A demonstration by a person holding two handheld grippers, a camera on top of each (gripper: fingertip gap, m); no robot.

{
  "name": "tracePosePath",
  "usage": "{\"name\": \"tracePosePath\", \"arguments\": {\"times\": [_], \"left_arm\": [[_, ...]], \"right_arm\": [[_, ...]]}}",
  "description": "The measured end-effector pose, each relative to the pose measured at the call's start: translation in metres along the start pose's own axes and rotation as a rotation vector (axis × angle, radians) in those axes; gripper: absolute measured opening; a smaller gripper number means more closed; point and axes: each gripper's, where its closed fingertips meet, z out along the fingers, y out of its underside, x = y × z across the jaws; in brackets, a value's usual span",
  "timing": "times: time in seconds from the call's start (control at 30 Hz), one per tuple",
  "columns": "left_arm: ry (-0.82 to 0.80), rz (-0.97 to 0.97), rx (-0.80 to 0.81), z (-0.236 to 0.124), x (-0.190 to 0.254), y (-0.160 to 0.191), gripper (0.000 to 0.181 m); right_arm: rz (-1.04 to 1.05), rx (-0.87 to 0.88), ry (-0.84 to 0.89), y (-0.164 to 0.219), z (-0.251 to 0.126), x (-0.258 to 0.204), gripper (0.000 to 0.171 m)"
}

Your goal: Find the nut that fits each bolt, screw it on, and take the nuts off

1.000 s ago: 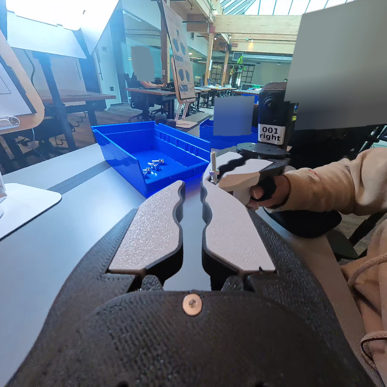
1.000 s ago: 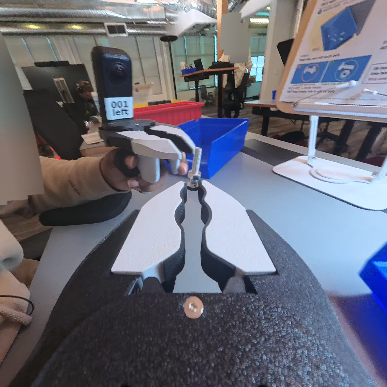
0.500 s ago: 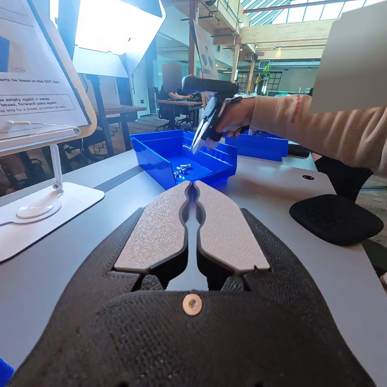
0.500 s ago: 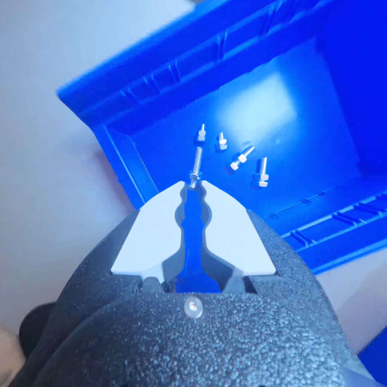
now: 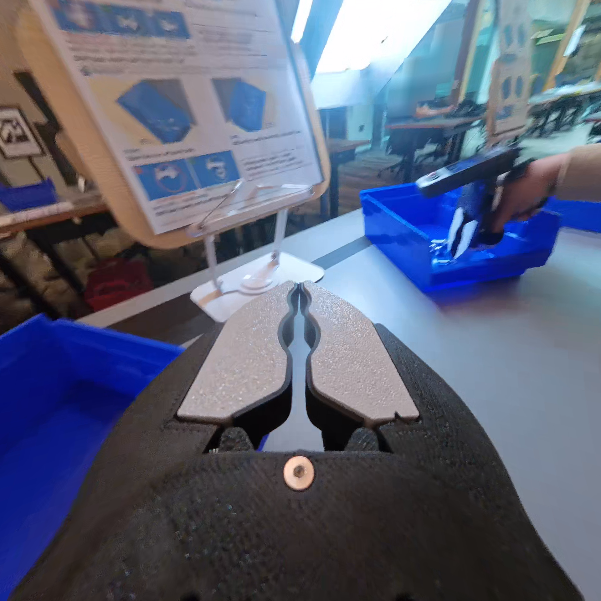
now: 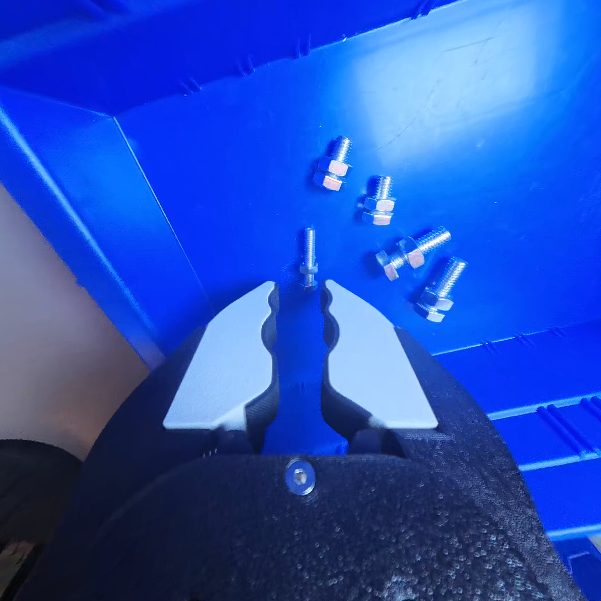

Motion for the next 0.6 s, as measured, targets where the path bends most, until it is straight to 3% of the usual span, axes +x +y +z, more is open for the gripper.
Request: {"name": "tracePosePath", "arguments": {"times": [0.07, 0.13, 0.23, 0.33, 0.43, 0.53, 0.6], "left_arm": [[-0.08, -0.037, -0.103, -0.014, -0.04, 0.003, 0.013], [-0.127, -0.076, -0.207, -0.029, -0.075, 0.011, 0.012], [-0.141, -0.069, -0.526, -0.047, -0.116, 0.05, 0.016], [-0.013, -0.01, -0.945, -0.065, -0.128, 0.107, 0.019], [0.11, 0.183, -1.295, -0.084, -0.142, 0.156, 0.02], [0.236, 0.287, -1.524, -0.098, -0.144, 0.187, 0.027], [0.283, 0.342, -1.584, -0.098, -0.146, 0.196, 0.031]], "right_arm": [[-0.001, 0.078, 0.019, -0.004, -0.011, -0.002, 0.029], [-0.004, 0.227, 0.04, -0.014, -0.033, -0.01, 0.03], [-0.04, 0.507, 0.064, -0.026, -0.079, -0.039, 0.029], [-0.094, 0.707, 0.031, -0.02, -0.112, -0.086, 0.027], [-0.147, 0.8, -0.004, -0.004, -0.118, -0.125, 0.025], [-0.144, 0.85, -0.07, 0.014, -0.113, -0.15, 0.025], [-0.123, 0.868, -0.111, 0.024, -0.109, -0.158, 0.024]]}}
